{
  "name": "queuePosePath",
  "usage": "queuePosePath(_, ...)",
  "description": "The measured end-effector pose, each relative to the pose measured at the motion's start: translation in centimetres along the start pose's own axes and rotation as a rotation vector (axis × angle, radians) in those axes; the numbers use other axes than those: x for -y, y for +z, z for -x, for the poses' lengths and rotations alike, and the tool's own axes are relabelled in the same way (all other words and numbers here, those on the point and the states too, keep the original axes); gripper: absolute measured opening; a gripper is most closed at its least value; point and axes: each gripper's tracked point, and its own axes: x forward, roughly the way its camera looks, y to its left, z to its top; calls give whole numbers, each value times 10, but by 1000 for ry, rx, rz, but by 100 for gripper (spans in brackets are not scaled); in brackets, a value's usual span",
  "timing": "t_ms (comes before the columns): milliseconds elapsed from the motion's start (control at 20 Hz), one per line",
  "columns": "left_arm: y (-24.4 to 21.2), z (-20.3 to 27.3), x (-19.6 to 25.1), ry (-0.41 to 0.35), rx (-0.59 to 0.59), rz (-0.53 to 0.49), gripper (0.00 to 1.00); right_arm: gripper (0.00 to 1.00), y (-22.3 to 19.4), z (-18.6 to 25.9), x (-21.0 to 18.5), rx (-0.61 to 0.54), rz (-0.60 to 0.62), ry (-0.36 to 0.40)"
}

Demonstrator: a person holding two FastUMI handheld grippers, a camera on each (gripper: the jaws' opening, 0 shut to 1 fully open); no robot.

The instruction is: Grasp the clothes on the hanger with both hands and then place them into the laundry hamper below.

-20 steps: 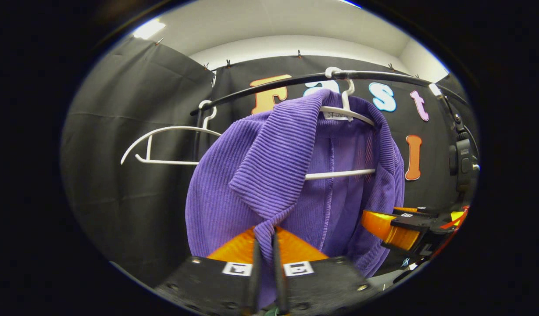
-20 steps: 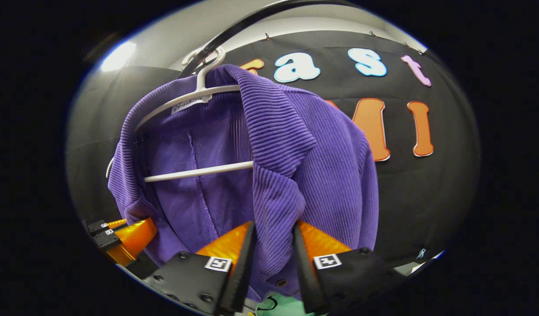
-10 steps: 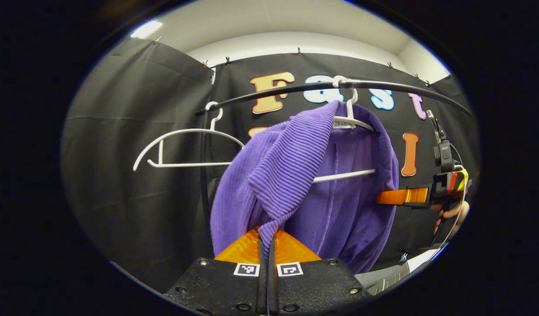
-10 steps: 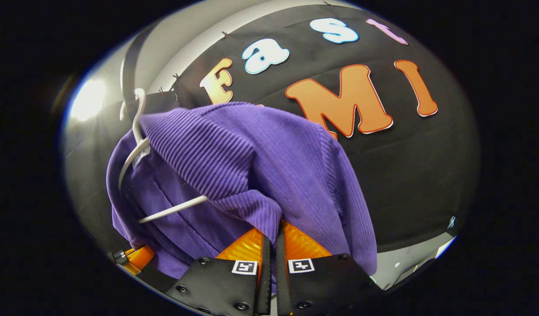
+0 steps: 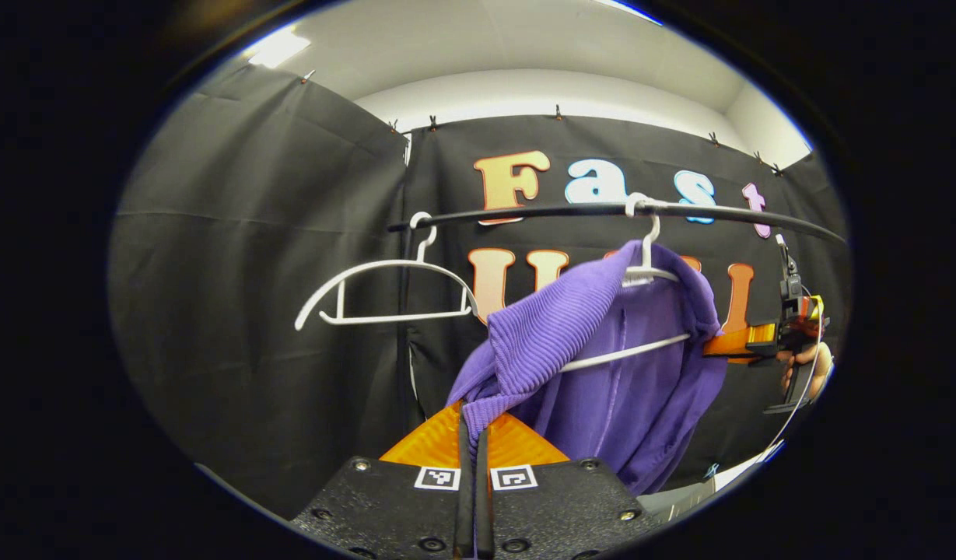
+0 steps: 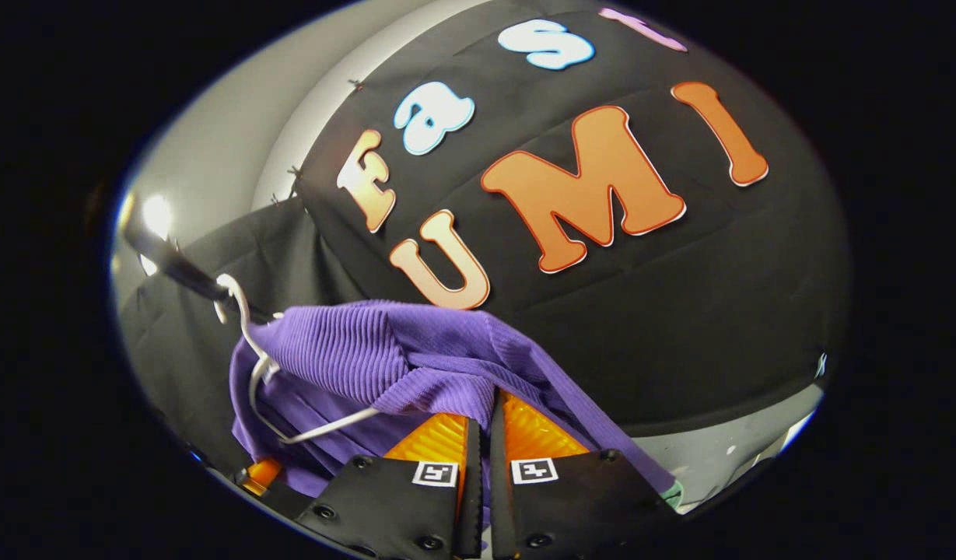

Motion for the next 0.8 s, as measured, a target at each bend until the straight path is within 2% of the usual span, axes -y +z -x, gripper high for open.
queuePosePath(200,26,6,-11,16,50,-13,1,12,27,5,-3,39,-6,41)
queuePosePath(400,42,12,-14,10,75,-6,1,7,51,11,-10,87,-116,125)
queuePosePath(550,51,13,-20,5,87,-18,1,7,62,15,-13,104,-147,161)
queuePosePath(700,67,10,-28,-11,99,93,0,7,78,19,-23,123,-154,197)
queuePosePath(800,79,7,-42,2,125,103,0,7,89,21,-34,130,-158,227)
